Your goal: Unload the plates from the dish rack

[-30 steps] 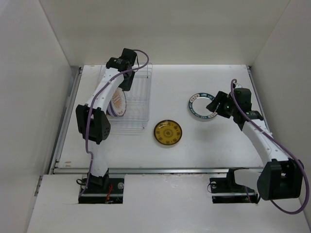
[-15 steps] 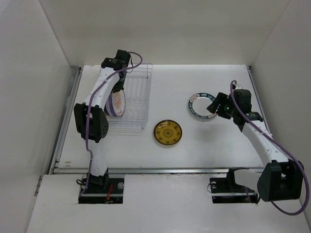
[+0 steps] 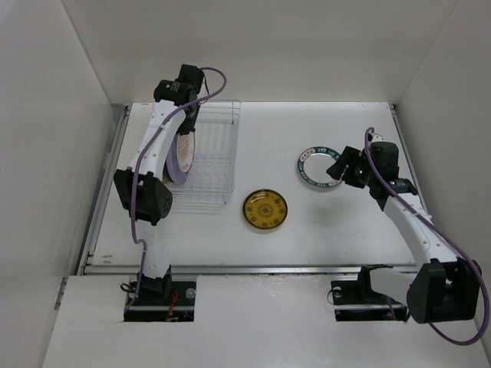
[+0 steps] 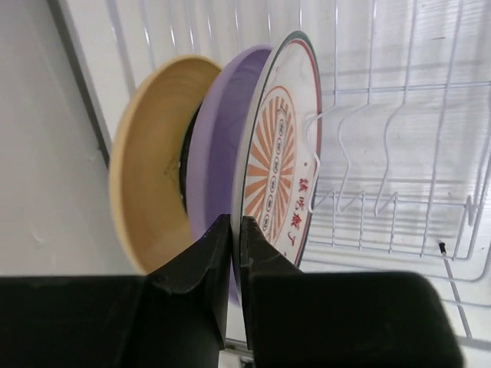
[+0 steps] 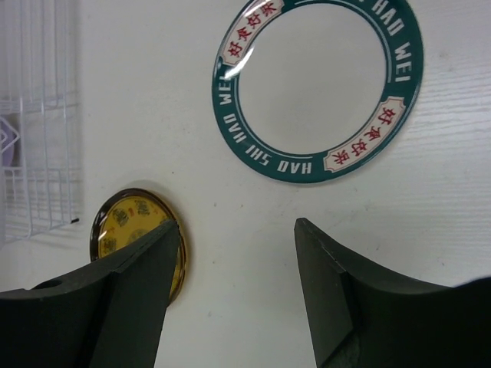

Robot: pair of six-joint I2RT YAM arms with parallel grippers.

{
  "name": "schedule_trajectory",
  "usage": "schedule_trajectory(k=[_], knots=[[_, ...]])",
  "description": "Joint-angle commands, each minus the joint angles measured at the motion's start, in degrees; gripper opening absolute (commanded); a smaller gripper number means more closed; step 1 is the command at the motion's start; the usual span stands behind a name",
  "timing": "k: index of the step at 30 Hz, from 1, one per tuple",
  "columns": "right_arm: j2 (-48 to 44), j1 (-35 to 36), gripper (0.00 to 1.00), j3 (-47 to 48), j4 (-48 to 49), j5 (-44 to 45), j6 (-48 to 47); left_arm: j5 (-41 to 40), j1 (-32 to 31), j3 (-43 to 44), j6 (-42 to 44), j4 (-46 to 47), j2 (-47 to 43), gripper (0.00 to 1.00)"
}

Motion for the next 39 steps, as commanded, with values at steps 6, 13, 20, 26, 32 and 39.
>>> schedule_trajectory(k=[6,13,20,26,32,39], knots=[[0.82,0.42,0.68,2.49,8.62,-22.71,-2.68,9.44,-4.18,3.32,1.81,1.85,-13.18,0.0],[3.72,0.94,0.69,2.49,19.96,-34.1,1.8,27.11,-5.5,1.49,0.66,4.75,-14.08,0.0],[11.26,4.11,0.74,3.89,26.11,-34.81,5.93,52.67,-7.51,2.7,-2.68,5.98,-4.33,0.0],[14.87,7.36,0.75,4.95,28.49,-34.99,7.34,60.94,-11.47,3.5,-2.68,5.46,-0.81,0.0],[17.77,9.65,0.74,4.95,29.38,-31.31,8.48,65.35,-12.7,2.36,-2.68,5.46,-0.27,0.0],[16.39,9.65,0.72,4.33,24.64,-26.99,6.22,61.85,-12.7,0.95,-0.05,4.4,-2.55,0.0]])
